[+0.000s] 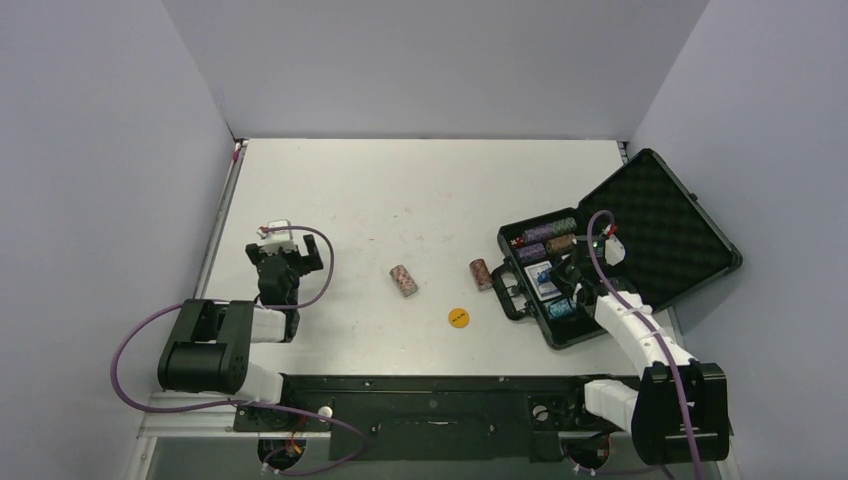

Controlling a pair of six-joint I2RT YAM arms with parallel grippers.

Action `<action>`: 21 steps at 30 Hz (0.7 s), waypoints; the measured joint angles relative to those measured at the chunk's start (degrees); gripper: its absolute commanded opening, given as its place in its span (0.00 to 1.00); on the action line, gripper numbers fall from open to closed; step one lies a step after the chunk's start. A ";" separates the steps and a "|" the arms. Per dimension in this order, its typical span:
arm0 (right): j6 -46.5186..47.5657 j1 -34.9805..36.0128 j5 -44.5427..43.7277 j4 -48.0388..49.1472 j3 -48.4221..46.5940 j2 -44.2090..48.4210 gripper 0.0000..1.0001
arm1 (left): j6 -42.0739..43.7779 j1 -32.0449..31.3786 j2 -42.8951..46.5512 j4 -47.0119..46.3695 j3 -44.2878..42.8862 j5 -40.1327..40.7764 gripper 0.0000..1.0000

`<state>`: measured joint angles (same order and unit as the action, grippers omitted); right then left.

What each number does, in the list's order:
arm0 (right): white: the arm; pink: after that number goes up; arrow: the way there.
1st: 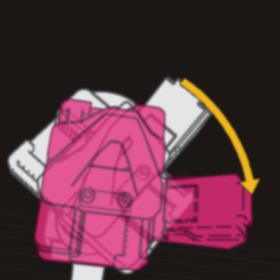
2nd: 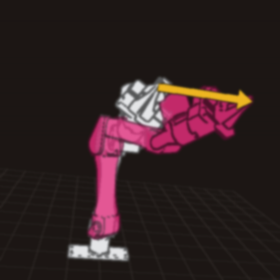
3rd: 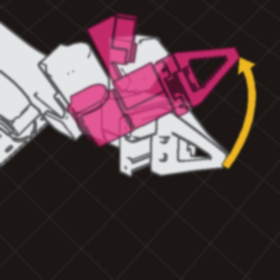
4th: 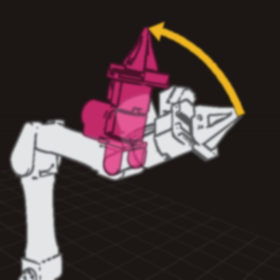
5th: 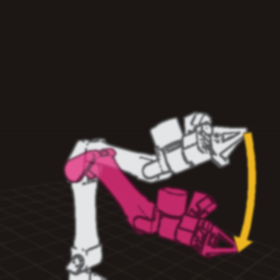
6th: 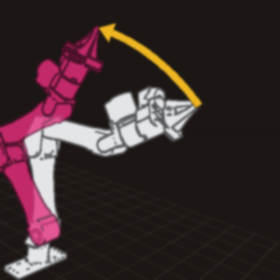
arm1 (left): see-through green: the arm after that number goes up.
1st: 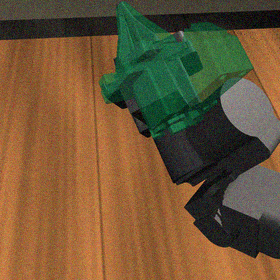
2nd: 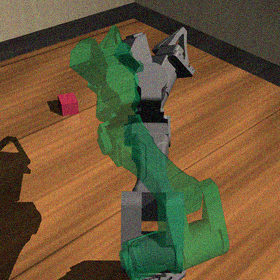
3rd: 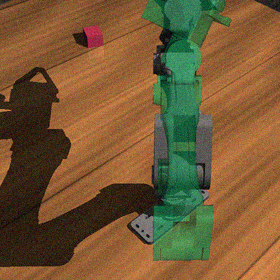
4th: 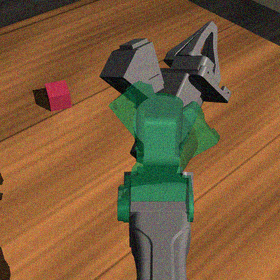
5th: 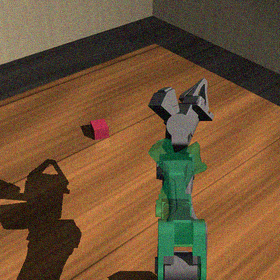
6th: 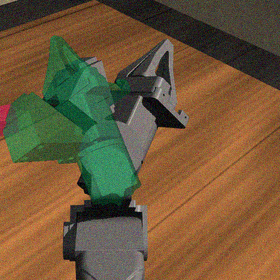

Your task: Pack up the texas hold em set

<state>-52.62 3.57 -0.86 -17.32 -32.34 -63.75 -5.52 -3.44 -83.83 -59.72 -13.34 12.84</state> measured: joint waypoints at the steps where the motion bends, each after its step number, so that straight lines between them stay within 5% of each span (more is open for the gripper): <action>1: 0.26 -0.33 0.74 1.03 0.61 -0.48 0.00 | 0.00 0.00 0.00 0.00 0.00 0.00 0.96; 21: 3.39 -3.98 13.97 15.54 3.23 -7.21 0.00 | 0.00 0.00 -0.04 -0.02 0.00 0.00 0.96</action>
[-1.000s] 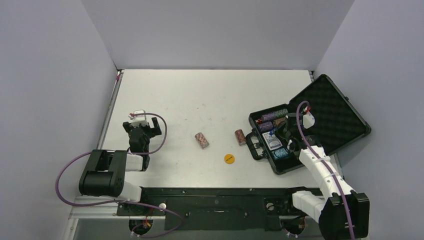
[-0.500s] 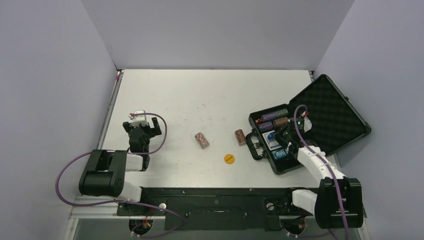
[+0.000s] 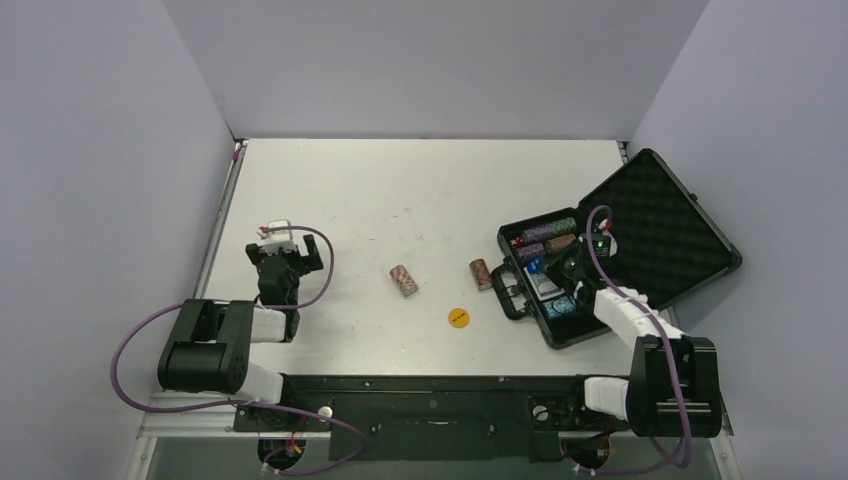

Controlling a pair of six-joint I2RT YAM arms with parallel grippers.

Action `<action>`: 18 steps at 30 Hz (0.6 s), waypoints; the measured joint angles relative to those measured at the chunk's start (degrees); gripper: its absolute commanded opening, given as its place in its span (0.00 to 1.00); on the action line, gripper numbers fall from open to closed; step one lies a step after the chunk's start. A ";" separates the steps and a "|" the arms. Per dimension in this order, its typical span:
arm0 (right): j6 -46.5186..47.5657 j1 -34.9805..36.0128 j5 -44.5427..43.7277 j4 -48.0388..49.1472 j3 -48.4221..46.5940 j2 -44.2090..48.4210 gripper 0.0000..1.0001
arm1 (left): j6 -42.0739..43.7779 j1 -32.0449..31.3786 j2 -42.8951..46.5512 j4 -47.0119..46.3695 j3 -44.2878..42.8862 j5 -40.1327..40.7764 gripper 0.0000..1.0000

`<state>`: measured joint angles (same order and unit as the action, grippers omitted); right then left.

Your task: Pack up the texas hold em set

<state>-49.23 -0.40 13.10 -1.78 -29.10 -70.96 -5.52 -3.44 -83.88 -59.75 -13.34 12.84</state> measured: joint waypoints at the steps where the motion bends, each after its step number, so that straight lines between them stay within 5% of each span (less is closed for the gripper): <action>1: 0.11 -0.11 0.13 -0.04 -0.02 -0.11 0.00 | 0.00 0.00 0.00 0.00 0.00 0.00 0.96; 4: 0.42 -0.15 0.28 -0.55 -0.07 -0.37 0.04 | 0.00 0.00 0.00 0.00 0.00 0.00 0.96; 12: 1.05 0.13 -0.20 -6.25 -0.11 0.61 0.49 | 0.00 0.00 -0.04 0.00 0.00 0.00 0.96; 18: 2.36 0.50 -2.95 -13.00 -0.35 5.29 0.55 | 0.00 0.00 -0.04 -0.02 0.00 0.00 0.96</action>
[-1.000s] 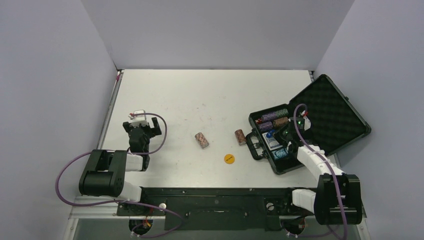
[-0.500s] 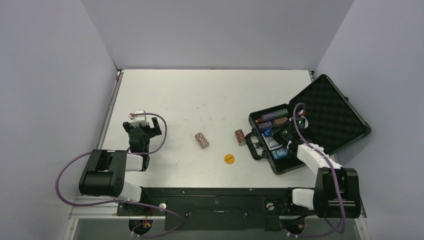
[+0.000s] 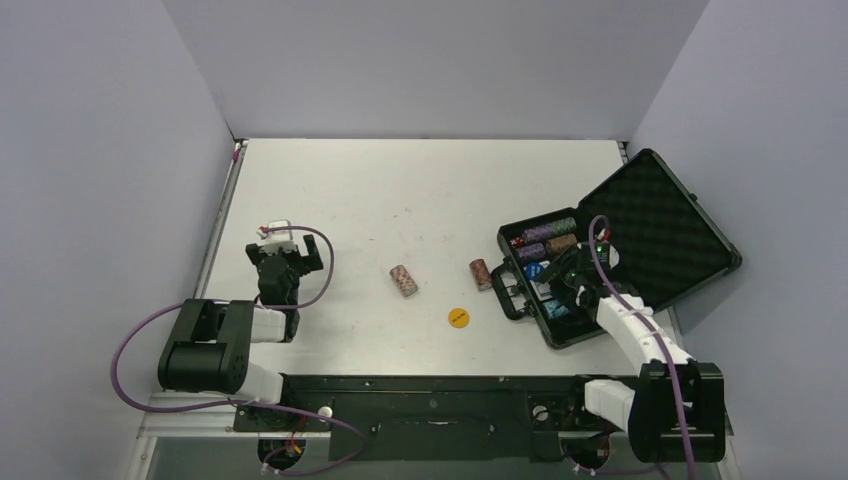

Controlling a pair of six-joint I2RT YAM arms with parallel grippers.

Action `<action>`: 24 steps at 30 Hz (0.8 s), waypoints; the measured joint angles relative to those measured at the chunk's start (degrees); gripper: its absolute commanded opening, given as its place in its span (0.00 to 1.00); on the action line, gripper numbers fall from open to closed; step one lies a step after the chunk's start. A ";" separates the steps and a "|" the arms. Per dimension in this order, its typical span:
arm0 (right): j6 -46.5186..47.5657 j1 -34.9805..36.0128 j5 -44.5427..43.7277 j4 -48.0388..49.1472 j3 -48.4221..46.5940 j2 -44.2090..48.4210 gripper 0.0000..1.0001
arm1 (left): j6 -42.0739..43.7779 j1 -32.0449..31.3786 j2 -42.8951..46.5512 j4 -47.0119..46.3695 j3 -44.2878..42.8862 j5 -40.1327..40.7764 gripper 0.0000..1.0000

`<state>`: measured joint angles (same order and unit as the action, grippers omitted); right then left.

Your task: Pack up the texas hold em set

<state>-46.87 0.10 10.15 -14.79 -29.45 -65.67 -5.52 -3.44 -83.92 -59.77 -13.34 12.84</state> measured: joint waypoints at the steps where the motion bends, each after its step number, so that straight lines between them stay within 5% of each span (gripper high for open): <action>1: 0.28 0.00 -0.72 -1.62 0.00 0.94 0.55 | 0.00 0.00 0.00 0.00 0.00 0.00 0.96; 13: 5.01 2.93 -7.10 -17.75 -3.91 10.51 0.56 | 0.00 0.00 0.00 0.00 0.00 0.00 0.96; 24: 2.56 22.71 -15.56 -24.85 -8.26 14.05 0.55 | 0.02 0.00 0.00 0.00 0.00 0.00 0.96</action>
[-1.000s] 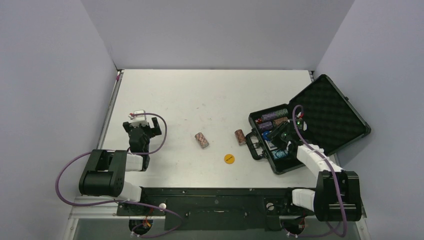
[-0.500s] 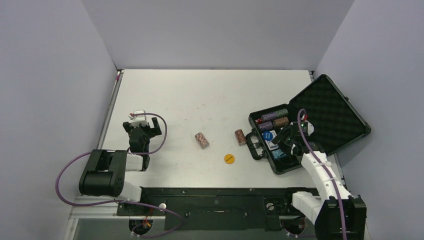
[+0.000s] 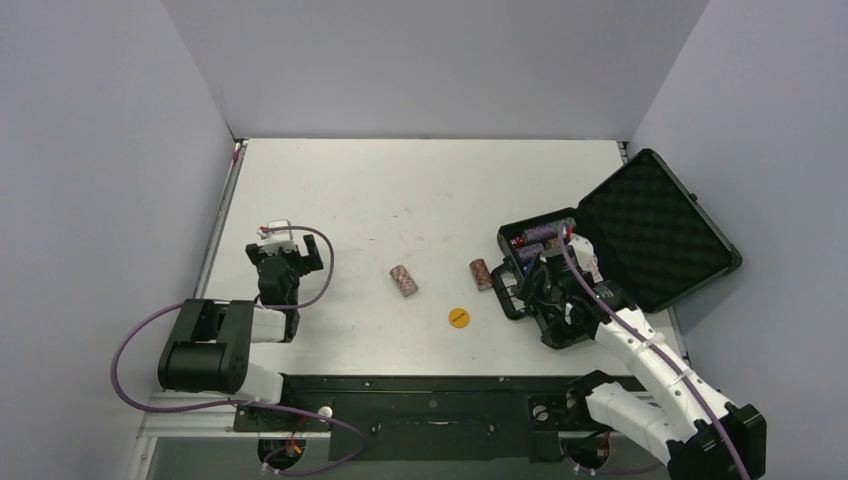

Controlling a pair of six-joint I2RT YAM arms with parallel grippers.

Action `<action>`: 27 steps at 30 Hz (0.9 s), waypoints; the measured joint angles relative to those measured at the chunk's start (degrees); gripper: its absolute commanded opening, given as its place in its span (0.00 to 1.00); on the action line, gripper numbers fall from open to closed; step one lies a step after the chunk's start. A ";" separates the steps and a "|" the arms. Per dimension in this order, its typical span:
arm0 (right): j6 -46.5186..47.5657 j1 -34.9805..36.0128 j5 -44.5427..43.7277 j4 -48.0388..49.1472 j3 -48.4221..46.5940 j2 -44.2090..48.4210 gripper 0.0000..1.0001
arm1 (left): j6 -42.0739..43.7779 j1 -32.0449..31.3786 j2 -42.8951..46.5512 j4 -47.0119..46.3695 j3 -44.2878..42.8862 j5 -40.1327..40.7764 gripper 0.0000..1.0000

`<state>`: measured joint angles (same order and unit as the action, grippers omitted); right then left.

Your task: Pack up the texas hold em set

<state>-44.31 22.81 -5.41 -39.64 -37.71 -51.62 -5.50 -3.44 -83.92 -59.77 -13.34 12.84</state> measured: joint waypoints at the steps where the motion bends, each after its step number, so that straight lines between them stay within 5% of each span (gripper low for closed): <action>1: -0.35 1.25 -0.63 -0.57 -0.76 -0.50 0.55 | 0.00 0.00 0.00 0.02 0.00 0.02 0.96; 14: -7.50 17.99 -7.43 -1.14 -9.68 -6.71 0.55 | -0.02 0.00 0.00 0.00 0.00 0.00 0.96; 27: -15.63 36.61 -10.64 -2.99 -28.68 -30.75 0.56 | 0.00 0.00 -0.02 0.00 0.00 0.02 0.96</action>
<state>-59.94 59.42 -16.05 -42.63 -66.39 -82.37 -5.50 -3.44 -83.94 -59.77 -13.34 12.86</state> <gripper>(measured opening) 0.557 0.965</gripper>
